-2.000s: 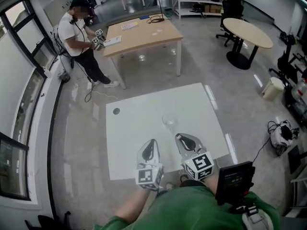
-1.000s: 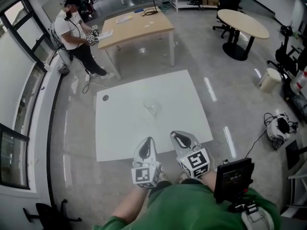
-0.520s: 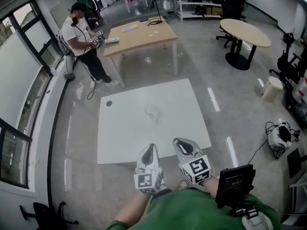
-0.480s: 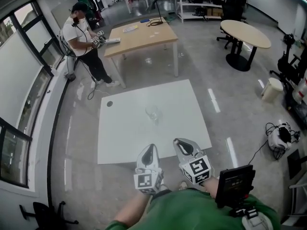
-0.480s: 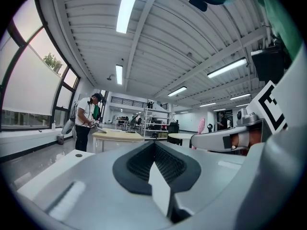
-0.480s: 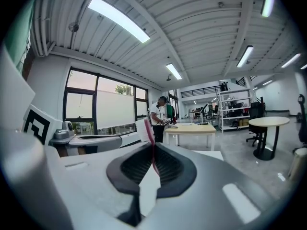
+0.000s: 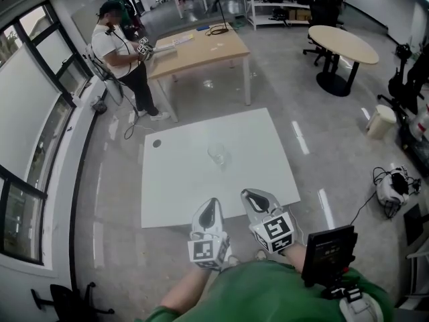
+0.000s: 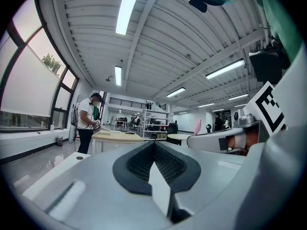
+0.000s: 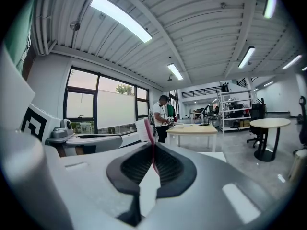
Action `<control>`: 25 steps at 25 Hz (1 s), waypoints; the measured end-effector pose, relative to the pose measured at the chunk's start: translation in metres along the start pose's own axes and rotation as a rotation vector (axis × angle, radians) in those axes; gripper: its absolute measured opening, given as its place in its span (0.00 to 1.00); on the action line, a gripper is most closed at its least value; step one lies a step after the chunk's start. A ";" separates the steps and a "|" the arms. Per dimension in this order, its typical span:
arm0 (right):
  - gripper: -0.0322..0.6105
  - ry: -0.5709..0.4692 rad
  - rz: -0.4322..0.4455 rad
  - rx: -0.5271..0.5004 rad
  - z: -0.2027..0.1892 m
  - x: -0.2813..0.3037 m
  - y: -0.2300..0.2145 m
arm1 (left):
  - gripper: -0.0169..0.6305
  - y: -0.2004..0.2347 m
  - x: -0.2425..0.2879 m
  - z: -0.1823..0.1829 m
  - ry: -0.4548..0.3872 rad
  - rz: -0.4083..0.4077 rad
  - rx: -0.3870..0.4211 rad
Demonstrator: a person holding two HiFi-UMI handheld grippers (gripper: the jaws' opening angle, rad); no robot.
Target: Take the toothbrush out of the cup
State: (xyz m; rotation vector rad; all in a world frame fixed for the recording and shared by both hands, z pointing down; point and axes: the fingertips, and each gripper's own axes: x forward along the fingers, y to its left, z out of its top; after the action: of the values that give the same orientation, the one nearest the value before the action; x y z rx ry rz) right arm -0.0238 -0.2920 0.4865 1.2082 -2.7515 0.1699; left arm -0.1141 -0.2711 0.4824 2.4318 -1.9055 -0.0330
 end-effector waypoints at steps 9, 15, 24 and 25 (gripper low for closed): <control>0.08 0.016 -0.016 -0.004 0.000 0.002 -0.004 | 0.04 0.000 0.007 -0.003 -0.001 -0.021 -0.015; 0.08 0.020 -0.022 0.000 -0.001 0.000 -0.005 | 0.04 -0.004 0.007 -0.002 0.006 -0.028 -0.019; 0.08 0.021 -0.024 0.004 -0.003 0.002 -0.006 | 0.04 -0.003 0.009 -0.006 0.011 -0.029 -0.016; 0.08 0.021 -0.024 0.003 -0.003 0.003 -0.007 | 0.04 -0.003 0.009 -0.006 0.011 -0.029 -0.015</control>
State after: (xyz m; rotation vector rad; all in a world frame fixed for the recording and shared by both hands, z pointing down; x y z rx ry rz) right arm -0.0203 -0.2982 0.4898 1.2328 -2.7190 0.1837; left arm -0.1086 -0.2793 0.4886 2.4446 -1.8581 -0.0348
